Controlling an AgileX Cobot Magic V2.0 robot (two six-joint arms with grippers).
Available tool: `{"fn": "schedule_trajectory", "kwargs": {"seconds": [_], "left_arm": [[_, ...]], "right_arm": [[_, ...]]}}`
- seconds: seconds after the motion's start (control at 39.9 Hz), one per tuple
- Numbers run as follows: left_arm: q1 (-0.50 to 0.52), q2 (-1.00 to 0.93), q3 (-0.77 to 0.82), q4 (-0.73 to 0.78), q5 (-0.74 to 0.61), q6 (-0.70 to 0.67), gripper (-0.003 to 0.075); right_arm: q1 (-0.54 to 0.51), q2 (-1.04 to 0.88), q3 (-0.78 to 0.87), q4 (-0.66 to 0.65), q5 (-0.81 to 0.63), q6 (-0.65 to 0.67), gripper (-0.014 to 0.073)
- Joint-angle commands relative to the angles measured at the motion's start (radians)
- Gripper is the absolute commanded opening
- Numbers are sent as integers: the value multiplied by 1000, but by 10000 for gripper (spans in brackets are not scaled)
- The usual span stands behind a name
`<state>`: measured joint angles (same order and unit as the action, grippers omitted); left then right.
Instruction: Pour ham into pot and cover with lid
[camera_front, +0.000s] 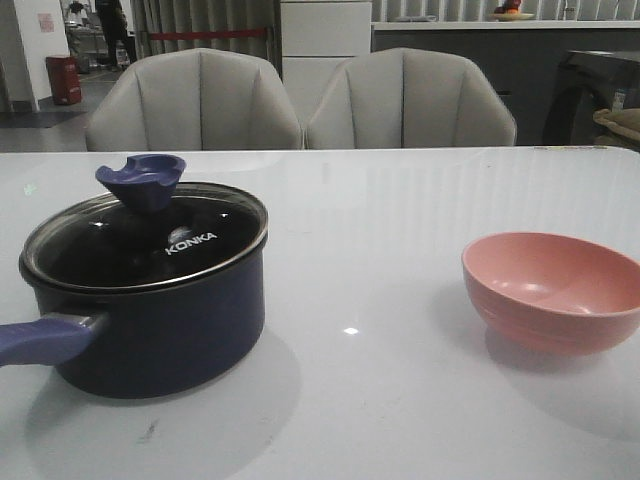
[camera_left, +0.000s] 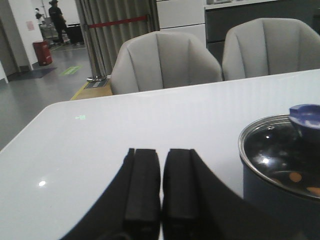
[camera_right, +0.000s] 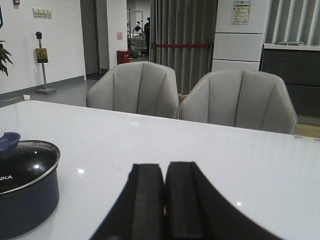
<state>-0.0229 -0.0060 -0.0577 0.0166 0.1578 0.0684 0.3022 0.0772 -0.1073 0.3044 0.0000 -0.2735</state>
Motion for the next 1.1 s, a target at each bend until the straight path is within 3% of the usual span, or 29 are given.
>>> {"fn": "schedule_trajectory", "kwargs": {"seconds": [0.0, 0.43, 0.85, 1.08], "left_arm": [[29, -21, 18, -32, -132, -9, 113], [29, -21, 95, -32, -247, -17, 113], [29, -21, 95, 23, -231, -68, 113], [29, -21, 95, 23, -229, -178, 113]], "right_arm": [[4, 10, -30, 2, -74, -7, 152], [4, 10, -30, 2, -73, -7, 152], [4, 10, -30, 2, -73, -7, 152], [4, 10, -30, 2, -73, -7, 152]]}}
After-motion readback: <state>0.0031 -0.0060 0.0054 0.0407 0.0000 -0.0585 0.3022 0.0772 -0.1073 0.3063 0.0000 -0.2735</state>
